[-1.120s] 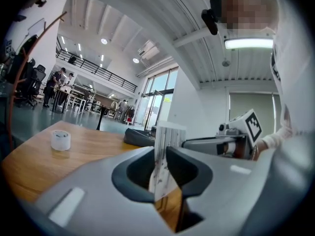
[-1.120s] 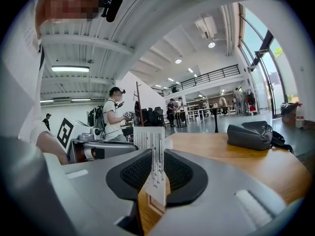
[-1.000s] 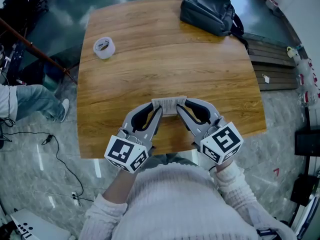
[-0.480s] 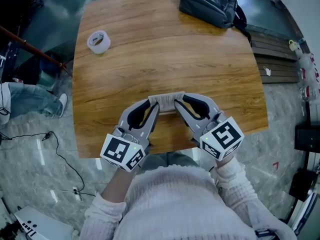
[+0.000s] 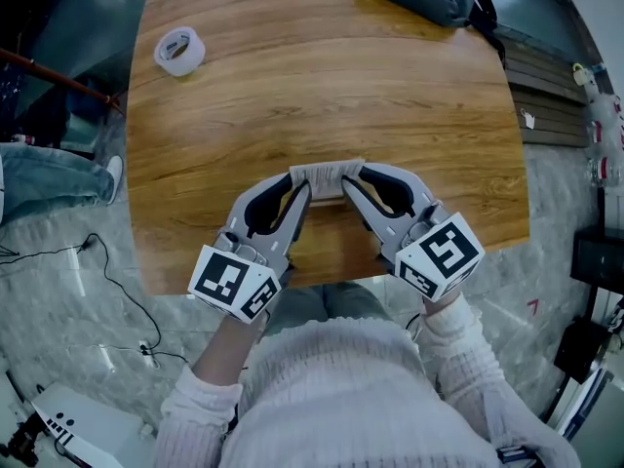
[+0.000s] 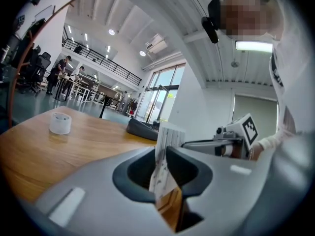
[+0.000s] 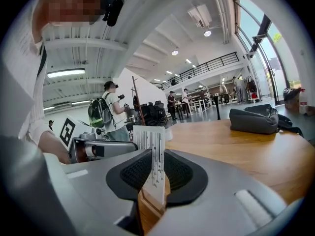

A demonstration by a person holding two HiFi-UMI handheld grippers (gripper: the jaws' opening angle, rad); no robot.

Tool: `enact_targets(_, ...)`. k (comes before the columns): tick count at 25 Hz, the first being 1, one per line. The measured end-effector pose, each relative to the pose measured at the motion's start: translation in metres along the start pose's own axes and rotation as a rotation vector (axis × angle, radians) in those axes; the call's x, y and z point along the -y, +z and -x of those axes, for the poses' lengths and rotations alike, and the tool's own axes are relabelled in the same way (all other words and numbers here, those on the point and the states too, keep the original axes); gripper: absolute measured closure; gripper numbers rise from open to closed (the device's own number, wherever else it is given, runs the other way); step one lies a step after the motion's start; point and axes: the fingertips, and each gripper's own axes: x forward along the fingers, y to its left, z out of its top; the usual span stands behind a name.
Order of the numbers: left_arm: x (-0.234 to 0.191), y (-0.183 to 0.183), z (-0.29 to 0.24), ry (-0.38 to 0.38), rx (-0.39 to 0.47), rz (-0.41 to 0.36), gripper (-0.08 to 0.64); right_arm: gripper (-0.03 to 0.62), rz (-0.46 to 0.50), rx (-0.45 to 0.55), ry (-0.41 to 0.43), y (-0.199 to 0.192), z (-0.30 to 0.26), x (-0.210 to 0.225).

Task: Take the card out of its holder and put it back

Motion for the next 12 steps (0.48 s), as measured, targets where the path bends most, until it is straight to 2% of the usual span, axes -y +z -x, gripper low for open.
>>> enact_targets(12,-0.0077,-0.0030,-0.0030,0.006,0.009,0.016,0.488,0.522,0.002,-0.016,0.013,-0.0060,-0.0086,0.0053)
